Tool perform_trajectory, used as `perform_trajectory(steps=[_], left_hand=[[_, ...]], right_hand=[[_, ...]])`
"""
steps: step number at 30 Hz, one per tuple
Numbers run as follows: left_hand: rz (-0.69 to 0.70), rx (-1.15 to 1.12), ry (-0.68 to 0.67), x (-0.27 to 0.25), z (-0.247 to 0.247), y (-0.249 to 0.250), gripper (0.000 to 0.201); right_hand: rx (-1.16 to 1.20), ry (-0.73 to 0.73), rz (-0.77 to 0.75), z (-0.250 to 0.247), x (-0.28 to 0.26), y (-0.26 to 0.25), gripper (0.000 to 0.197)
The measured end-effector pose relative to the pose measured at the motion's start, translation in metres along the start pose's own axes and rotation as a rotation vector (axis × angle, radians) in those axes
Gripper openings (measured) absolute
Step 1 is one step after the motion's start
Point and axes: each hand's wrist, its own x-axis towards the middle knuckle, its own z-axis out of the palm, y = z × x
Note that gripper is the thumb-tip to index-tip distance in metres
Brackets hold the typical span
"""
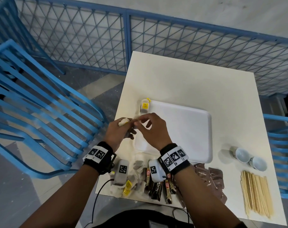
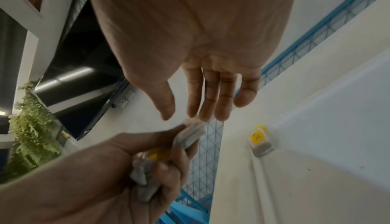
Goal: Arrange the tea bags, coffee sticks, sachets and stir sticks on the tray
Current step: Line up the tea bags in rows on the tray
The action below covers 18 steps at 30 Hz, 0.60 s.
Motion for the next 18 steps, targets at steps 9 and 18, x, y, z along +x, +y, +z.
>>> perform_trajectory(steps=[9,18], left_hand=[[0.023,-0.001,-0.01,-0.002,-0.002,-0.001,0.022],[0.039,-0.013,0.013,0.001,0.005,0.001,0.011]], right_hand=[[0.234,0.028,0.299,-0.003,0.007,0.007,0.012],[0.549,-0.043,0.355,-0.009,-0.003,0.001,0.012]])
